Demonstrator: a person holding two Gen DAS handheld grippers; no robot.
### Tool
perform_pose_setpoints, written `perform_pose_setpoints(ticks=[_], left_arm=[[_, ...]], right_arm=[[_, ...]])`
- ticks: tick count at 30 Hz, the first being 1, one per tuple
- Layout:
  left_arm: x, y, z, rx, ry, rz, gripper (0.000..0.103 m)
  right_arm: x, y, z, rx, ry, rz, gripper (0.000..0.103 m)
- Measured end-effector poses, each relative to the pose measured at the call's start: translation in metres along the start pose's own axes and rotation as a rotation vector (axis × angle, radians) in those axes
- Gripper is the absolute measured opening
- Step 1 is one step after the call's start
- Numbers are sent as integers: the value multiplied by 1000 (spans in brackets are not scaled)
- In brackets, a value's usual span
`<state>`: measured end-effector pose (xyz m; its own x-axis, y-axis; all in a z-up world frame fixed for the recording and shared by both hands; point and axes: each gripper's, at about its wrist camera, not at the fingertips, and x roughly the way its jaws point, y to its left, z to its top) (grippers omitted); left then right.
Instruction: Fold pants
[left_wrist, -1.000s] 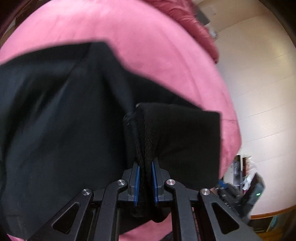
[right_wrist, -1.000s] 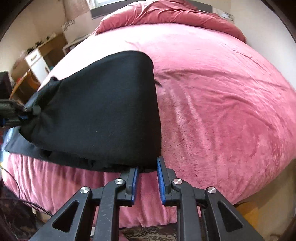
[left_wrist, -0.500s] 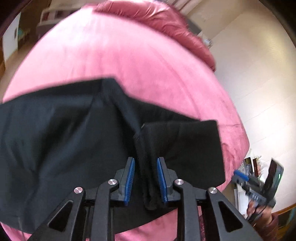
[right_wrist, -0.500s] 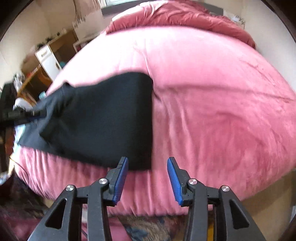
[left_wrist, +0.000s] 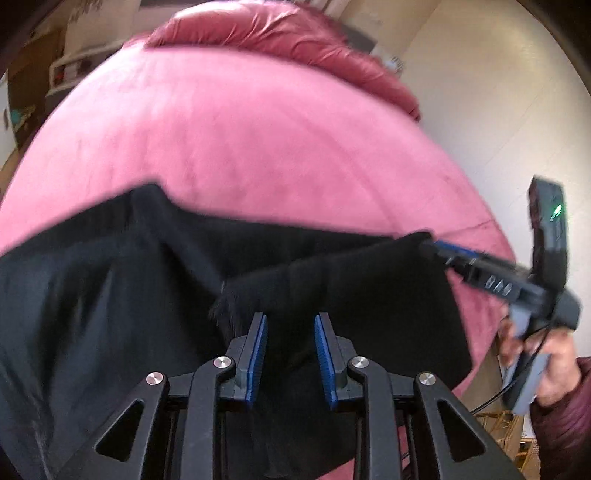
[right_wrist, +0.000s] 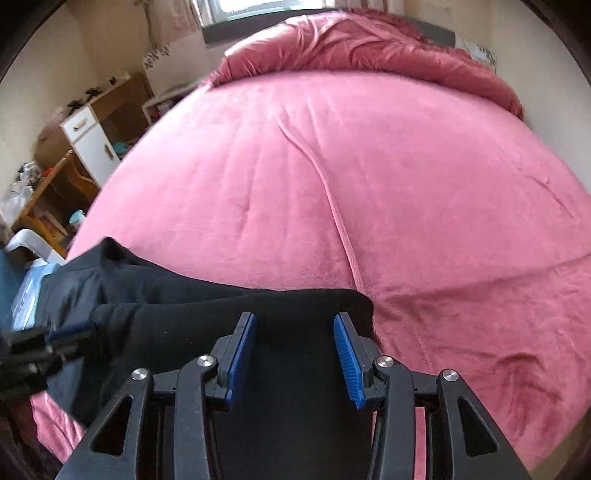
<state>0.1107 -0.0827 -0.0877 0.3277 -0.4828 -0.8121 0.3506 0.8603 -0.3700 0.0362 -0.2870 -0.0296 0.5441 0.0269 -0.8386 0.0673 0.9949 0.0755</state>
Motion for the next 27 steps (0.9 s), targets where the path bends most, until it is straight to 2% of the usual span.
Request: perform_pose_setpoints(ticks=[2, 7, 10, 14, 18, 21, 24, 27], left_arm=[[8, 4, -11, -18, 13, 3, 26], [9, -10, -31, 101, -41, 73, 26], [-1, -14, -30, 103, -54, 74, 27], [-32, -14, -38, 126, -119, 31, 29], [-38, -23, -55, 225, -86, 92, 29], [-32, -22, -60, 211, -64, 116, 29], [-38, -17, -69, 177, -74, 114, 30], [-49, -15, -76, 164, -93, 115, 31]], right_arm=[[6, 0, -1, -8, 13, -2, 45], [23, 3, -6, -49, 51, -18, 45], [25, 3, -4, -53, 52, -21, 45], [16, 3, -8, -36, 8, -14, 45], [-8, 14, -18, -41, -53, 10, 47], [-21, 26, -30, -34, -62, 61, 47], [-27, 37, -41, -44, -57, 80, 47], [-30, 52, -55, -52, -37, 141, 47]])
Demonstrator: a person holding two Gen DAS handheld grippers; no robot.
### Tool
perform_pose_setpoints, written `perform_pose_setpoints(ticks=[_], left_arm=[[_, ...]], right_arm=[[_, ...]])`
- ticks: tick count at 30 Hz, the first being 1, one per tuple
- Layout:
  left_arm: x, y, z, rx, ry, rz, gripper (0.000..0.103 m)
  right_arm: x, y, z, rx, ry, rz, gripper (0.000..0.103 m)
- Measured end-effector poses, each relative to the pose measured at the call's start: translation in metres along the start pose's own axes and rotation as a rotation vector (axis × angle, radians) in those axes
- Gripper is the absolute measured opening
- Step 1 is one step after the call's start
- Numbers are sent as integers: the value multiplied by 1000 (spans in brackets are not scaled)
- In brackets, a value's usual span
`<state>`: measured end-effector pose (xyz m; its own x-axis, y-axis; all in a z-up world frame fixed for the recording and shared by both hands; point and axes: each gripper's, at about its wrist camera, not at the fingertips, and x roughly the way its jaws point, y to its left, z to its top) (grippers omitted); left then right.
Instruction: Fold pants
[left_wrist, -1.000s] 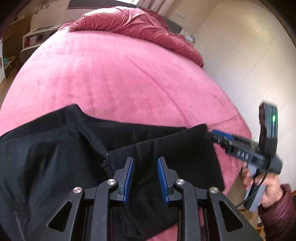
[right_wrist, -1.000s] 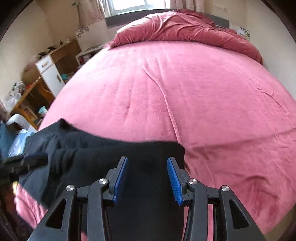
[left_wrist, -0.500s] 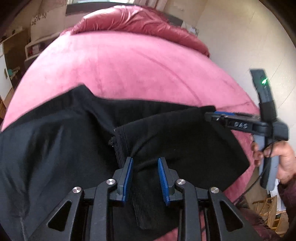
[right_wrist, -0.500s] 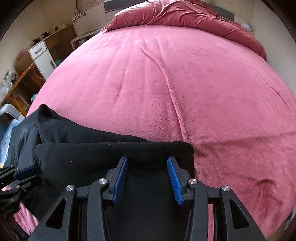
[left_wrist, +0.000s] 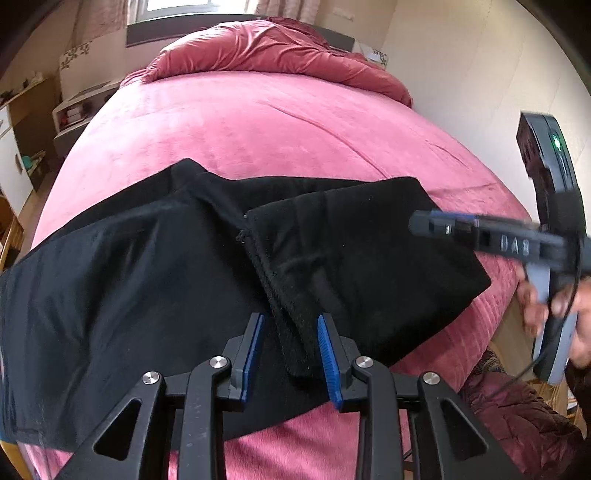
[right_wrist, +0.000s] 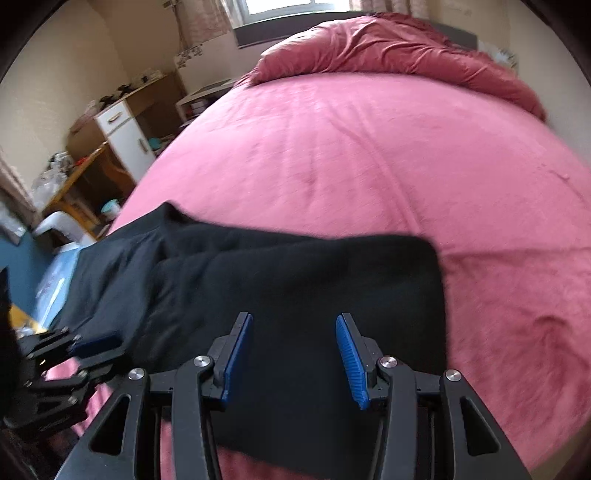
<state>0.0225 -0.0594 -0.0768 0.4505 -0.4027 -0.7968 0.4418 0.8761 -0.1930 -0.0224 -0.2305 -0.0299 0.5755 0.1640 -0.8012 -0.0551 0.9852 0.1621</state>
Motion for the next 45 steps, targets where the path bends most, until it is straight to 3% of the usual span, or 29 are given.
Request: perform_pose_setpoints(ticks=[9, 16, 19, 23, 29, 32, 37, 45], left_arm=[[-26, 19, -8, -48, -30, 42, 31], [-38, 42, -16, -116, -18, 67, 32], [-42, 69, -22, -251, 9, 22, 36], [-60, 125, -37, -516, 27, -17, 37], [-109, 223, -88, -955, -45, 2, 39], [-123, 259, -118, -1129, -88, 10, 41], [-121, 283, -150, -1286, -81, -14, 41], [-102, 288, -157, -1328, -68, -1, 41]], right_arm=[[16, 61, -19, -130, 57, 115, 44], [46, 93, -24, -213, 131, 112, 33], [56, 100, -28, -251, 142, 82, 31], [58, 98, -28, -238, 142, 87, 32], [56, 95, -31, -214, 118, 97, 32], [54, 94, -32, -203, 108, 102, 33], [53, 89, -33, -178, 102, 113, 34], [53, 88, -32, -178, 100, 102, 38]])
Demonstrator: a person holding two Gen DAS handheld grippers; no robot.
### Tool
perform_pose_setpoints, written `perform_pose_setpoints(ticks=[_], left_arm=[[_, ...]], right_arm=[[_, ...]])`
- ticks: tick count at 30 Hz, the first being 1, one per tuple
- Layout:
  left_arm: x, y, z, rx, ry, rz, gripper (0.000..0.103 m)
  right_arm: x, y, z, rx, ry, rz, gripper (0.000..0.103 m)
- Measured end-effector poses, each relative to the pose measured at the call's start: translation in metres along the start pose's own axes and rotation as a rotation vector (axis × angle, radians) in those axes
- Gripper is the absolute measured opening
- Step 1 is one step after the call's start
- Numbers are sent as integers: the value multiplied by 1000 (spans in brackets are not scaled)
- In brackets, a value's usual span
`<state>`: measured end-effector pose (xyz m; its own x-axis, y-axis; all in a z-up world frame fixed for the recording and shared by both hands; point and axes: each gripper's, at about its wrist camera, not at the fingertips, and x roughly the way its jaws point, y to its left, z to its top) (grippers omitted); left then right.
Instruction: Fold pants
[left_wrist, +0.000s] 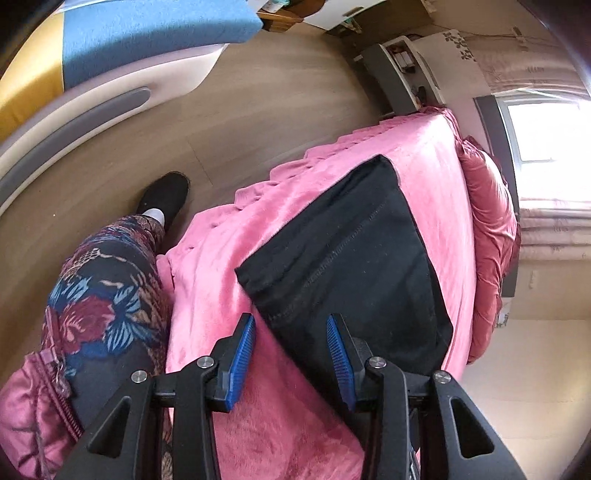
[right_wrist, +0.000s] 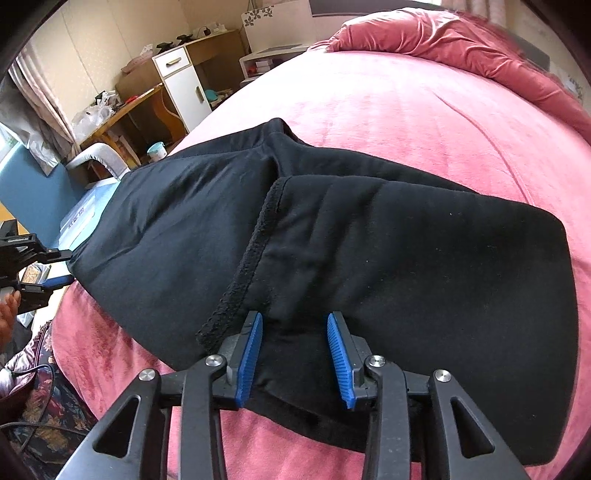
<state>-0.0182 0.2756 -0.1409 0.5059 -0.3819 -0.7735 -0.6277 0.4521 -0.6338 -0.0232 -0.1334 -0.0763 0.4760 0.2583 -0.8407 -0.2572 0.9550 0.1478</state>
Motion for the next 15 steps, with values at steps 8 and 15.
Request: perform_pose_setpoints(ticks=[8, 15], left_arm=[[14, -6, 11, 20, -31, 43, 37], [-2, -39, -1, 227, -127, 64, 20]], right_arm=[[1, 1, 0, 0, -3, -4, 39], [2, 1, -1, 2, -5, -1, 40]])
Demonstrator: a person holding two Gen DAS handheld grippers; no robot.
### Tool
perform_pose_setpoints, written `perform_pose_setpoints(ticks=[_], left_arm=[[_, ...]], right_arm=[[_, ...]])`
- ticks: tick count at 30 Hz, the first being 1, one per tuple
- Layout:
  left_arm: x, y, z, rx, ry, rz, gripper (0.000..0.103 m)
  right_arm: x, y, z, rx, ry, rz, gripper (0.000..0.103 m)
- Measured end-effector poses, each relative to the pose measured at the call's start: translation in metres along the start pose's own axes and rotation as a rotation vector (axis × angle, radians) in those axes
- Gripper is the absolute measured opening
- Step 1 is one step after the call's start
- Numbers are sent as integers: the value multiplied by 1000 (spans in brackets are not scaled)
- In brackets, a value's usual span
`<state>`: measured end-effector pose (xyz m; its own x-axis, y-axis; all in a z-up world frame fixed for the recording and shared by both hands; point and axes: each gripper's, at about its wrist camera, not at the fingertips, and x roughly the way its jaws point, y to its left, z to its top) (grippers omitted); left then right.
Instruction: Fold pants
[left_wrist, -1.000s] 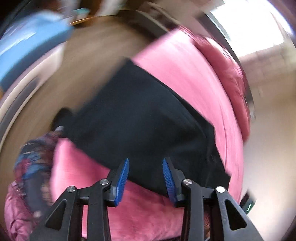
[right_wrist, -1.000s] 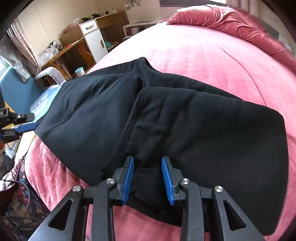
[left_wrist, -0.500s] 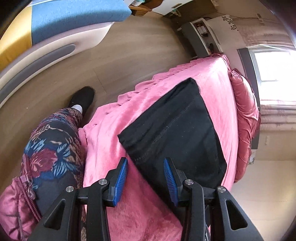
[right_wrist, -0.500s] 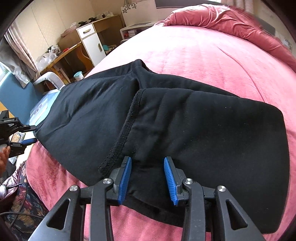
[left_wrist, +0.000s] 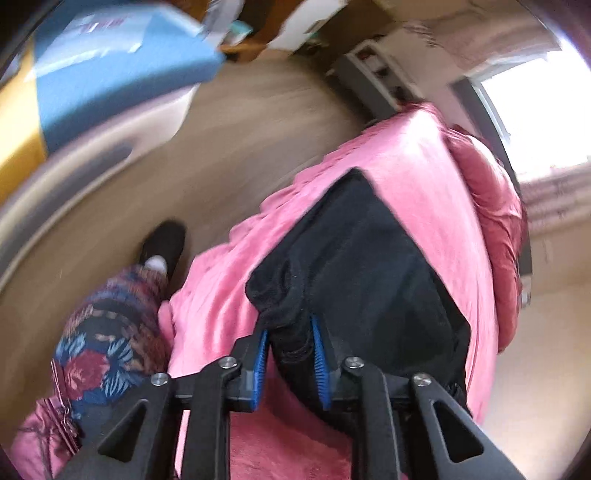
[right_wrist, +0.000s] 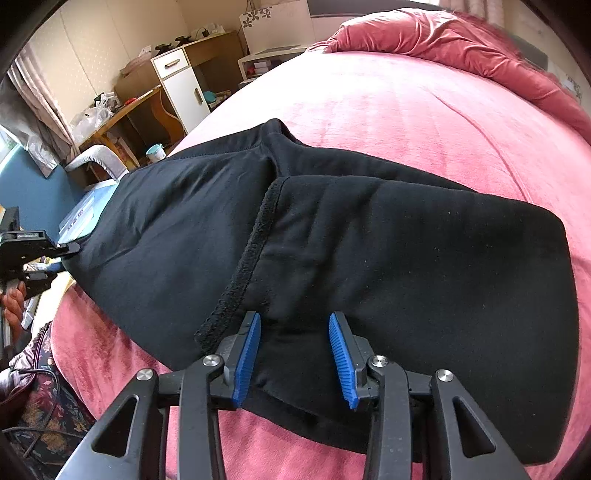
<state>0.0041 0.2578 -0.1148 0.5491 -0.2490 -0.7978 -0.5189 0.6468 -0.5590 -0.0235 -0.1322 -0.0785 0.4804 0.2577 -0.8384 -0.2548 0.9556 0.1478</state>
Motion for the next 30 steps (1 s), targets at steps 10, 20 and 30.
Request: perform_pose_setpoints(ticks=[10, 20, 30], left_arm=[[-26, -112, -43, 533, -63, -221, 18], [0, -162, -105, 840, 50, -287, 17], [2, -173, -125, 963, 88, -290, 17]], right_arm=[[-10, -8, 2, 46, -37, 3, 67], [-32, -15, 25, 163, -93, 329, 79], [15, 43, 81, 137, 13, 595, 78]])
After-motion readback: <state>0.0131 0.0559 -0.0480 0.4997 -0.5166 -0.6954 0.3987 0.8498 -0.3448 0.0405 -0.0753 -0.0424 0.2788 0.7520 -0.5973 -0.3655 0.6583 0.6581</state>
